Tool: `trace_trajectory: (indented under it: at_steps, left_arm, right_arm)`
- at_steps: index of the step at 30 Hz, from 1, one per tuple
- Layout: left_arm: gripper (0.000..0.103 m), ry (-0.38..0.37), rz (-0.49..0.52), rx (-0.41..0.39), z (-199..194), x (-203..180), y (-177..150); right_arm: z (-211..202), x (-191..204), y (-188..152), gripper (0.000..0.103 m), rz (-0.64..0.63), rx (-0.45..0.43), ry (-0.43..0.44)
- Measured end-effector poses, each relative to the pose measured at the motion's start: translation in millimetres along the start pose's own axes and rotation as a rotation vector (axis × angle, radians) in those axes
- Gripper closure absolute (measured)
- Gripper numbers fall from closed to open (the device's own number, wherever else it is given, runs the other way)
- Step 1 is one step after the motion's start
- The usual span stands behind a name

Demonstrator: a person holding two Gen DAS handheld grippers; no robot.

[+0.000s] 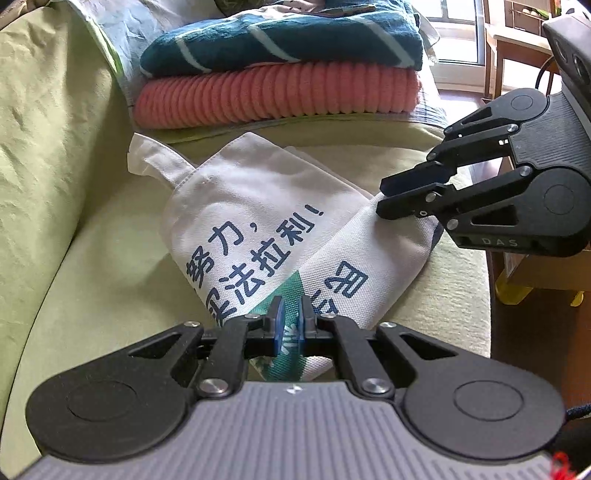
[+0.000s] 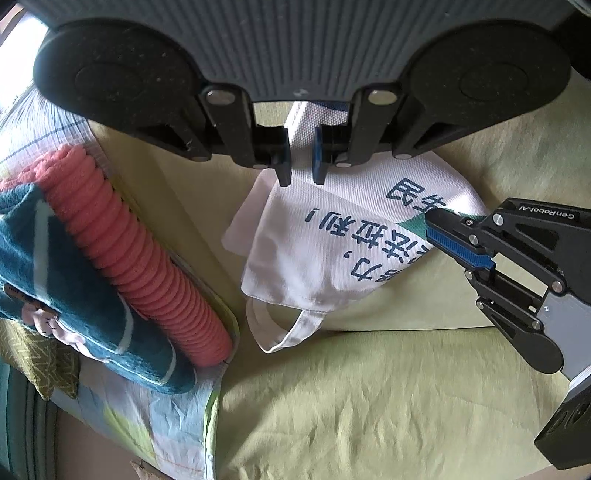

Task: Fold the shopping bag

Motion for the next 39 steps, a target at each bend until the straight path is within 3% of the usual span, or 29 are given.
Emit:
trace_trajectory:
  at_steps: [6,11,14,18,19,22,27,31,36,39]
  left_arm:
    - [0.101,0.012,-0.01,-0.036,-2,-1,-4]
    - [0.098,0.056,0.101,-0.038,-6,-9,-5]
    - [0.09,0.116,0.262,-0.047,-18,-20,-9]
    - [0.054,0.18,0.547,-0.055,-34,-41,-24]
    - [0.049,0.193,0.632,-0.046,-36,-48,-31]
    - [0.049,0.242,0.846,-0.008,-30,-64,-49]
    - [0.05,0.339,1.018,0.024,-4,-69,-63]
    - [0.057,0.356,1.065,0.012,12,-69,-63]
    - [0.06,0.236,0.95,0.029,13,-53,-51]
    - [0.059,0.156,0.913,0.044,10,-43,-44]
  right_arm:
    - [0,1,-3,0.093,-0.004,-0.017,0.001]
    - [0,-1,-3,0.093,-0.01,-0.014,0.016]
    - [0,-3,-2,0.093,-0.008,-0.012,0.023]
    - [0,-4,-3,0.089,-0.008,-0.015,0.039]
    - [0,-3,-3,0.089,-0.013,-0.016,0.04]
    - [0,-3,-3,0.088,-0.016,-0.019,0.044]
    - [-1,-5,-4,0.088,-0.015,-0.022,0.057]
    - [1,-7,-3,0.088,-0.01,-0.024,0.068]
    - [4,-4,-3,0.085,-0.03,-0.039,0.071]
    - [5,-2,1,0.085,-0.104,-0.044,0.084]
Point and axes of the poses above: each gripper's, at about its wrist camera, not at the fingertips, and z roughly the way its jaws point, x to its left, y to its top, the point moved 4 cm from there along z, roughly the way its jaws point, and after that the axes turned 7 degrees about z, right-handed, at the moved point
